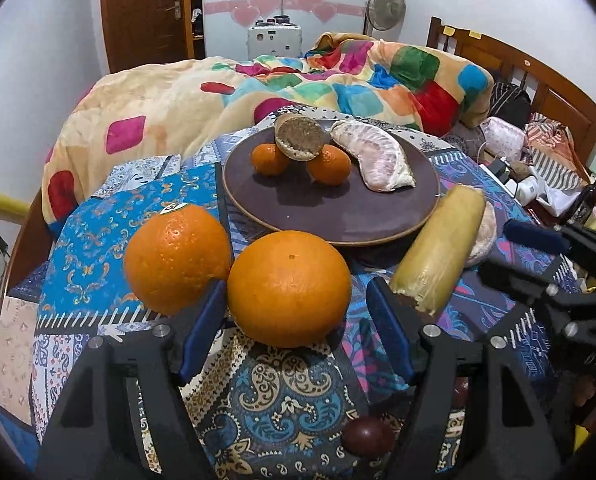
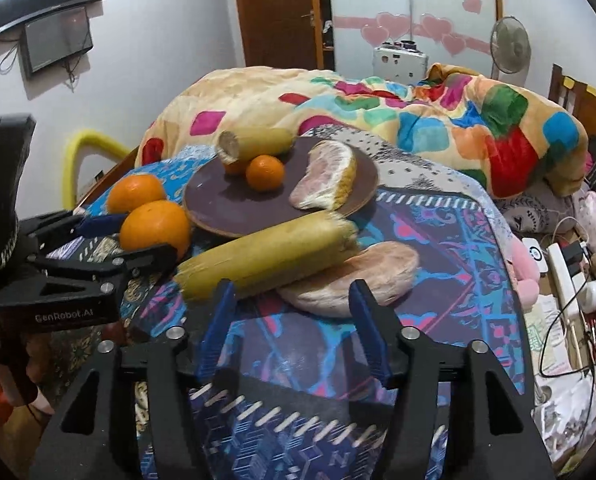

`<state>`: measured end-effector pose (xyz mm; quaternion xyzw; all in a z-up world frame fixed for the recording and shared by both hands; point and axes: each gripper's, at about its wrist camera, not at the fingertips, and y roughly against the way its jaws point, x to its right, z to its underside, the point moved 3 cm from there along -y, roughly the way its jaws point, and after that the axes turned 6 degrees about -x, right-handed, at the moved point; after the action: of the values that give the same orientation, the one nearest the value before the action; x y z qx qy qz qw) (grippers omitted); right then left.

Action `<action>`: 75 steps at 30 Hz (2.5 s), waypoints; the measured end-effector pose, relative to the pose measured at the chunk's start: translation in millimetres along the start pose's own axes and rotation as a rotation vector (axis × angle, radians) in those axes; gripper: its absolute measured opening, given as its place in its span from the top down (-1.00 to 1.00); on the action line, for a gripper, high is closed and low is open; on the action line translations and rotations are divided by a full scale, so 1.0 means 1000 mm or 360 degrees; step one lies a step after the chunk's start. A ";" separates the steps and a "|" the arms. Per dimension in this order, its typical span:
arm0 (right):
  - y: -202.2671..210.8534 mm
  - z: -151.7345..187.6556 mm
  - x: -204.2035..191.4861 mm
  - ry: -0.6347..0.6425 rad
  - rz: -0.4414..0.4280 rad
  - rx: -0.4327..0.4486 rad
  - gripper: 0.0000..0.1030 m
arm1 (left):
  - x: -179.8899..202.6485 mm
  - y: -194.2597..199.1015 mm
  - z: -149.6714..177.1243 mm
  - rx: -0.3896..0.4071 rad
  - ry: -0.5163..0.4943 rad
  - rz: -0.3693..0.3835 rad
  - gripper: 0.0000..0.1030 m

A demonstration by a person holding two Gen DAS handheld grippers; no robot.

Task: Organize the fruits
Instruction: 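Move the left tool to a large orange while the right tool approaches the second yellow corn cob, then close the left tool on the large orange while the right tool grasps the corn cob, then lift the orange with the left tool while the right tool raises the corn cob upright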

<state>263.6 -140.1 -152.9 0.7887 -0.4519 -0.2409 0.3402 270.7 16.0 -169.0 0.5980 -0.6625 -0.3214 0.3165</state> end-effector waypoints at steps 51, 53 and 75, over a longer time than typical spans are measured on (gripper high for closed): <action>-0.015 -0.009 -0.046 0.0377 -0.0104 -0.0179 -0.34 | -0.038 0.059 0.075 0.0029 -0.0107 -0.0170 -0.24; -0.026 -0.009 -0.049 0.0440 -0.0056 -0.0225 -0.36 | -0.036 0.059 0.075 0.0040 -0.0133 -0.0183 -0.24; 0.035 0.052 0.000 0.0272 -0.0024 -0.0303 0.29 | -0.009 0.080 0.094 0.0023 -0.0153 -0.0003 -0.24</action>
<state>208.4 -169.3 -160.3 0.7738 -0.3904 -0.2173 0.4489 149.1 35.3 -160.5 0.5848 -0.6786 -0.3454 0.2797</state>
